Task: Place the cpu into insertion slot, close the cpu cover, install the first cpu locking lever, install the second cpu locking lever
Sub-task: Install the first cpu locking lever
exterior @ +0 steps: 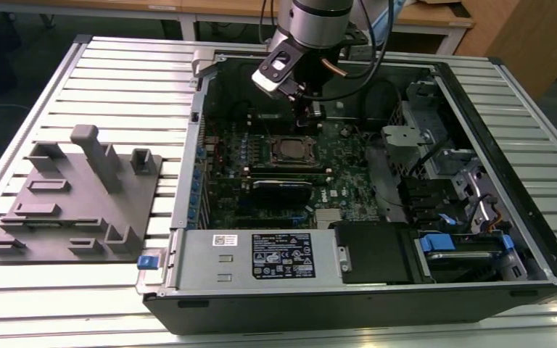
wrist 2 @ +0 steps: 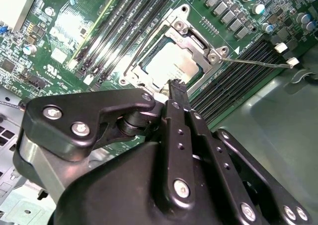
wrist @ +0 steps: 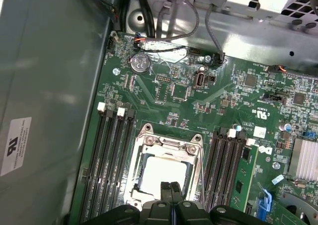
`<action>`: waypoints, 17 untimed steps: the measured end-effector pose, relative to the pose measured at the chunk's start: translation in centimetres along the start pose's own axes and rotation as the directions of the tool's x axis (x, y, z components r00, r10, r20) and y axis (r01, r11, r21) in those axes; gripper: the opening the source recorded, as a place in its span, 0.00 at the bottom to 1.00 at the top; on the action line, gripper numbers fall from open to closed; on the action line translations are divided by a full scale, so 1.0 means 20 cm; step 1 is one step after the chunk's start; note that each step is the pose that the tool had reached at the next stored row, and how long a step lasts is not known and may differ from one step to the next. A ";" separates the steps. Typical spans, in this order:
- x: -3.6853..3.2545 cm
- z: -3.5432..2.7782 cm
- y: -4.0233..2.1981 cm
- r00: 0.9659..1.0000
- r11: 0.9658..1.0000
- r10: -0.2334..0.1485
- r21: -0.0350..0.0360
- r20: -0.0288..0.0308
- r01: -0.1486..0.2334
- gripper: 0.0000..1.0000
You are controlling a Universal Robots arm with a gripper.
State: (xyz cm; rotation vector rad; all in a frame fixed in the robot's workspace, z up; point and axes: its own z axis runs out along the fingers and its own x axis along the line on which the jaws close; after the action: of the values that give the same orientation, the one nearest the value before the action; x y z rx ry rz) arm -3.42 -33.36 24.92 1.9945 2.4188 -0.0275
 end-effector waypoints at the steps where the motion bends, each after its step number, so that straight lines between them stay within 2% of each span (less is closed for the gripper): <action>1: 0.000 0.000 0.000 1.000 1.000 -0.002 0.000 0.000 0.002 0.10; 17: 0.000 0.000 0.000 1.000 1.000 -0.027 0.000 0.000 0.027 0.10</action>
State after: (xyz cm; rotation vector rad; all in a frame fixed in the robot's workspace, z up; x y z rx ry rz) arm -3.42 -33.36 24.92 1.9619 2.4450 -0.0274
